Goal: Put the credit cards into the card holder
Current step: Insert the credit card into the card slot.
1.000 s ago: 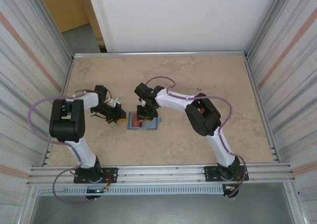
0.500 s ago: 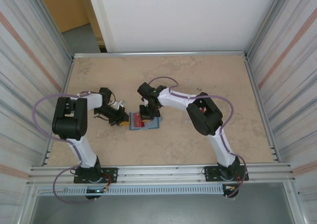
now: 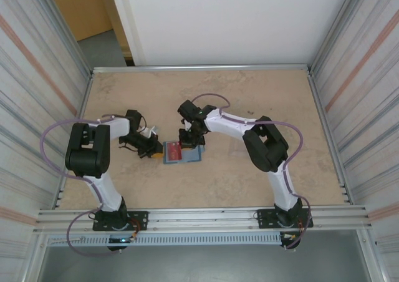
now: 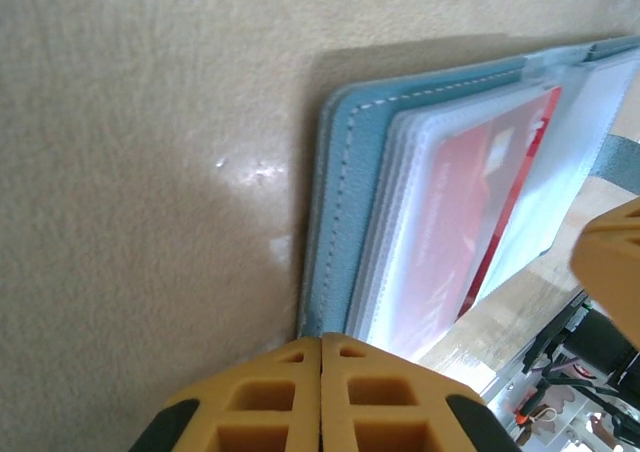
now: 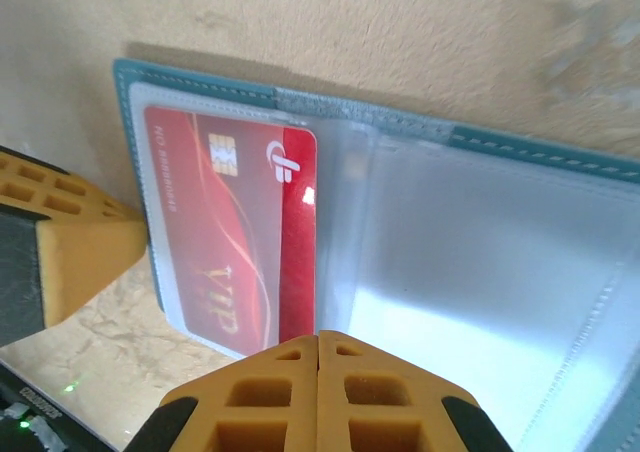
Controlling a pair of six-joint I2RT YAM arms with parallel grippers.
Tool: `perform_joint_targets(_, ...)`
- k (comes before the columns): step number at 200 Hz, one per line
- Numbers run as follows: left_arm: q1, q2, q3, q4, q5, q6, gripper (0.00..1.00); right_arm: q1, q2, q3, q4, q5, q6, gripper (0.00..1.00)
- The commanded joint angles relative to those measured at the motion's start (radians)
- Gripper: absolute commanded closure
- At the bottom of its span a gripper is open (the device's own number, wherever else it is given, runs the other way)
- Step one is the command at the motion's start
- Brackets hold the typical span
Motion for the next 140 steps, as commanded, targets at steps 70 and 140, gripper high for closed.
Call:
perform_joint_targets(70, -0.019, 0.023, -0.011, -0.001, -0.004, 0.010, 0.95, 0.018, 0.089, 0.031, 0.009, -0.021, -0.023, 1.00)
perform_joint_targets(140, -0.028, 0.054, -0.013, 0.008, 0.001, 0.005, 0.94, 0.039, 0.111, 0.048, 0.030, -0.045, -0.016, 1.00)
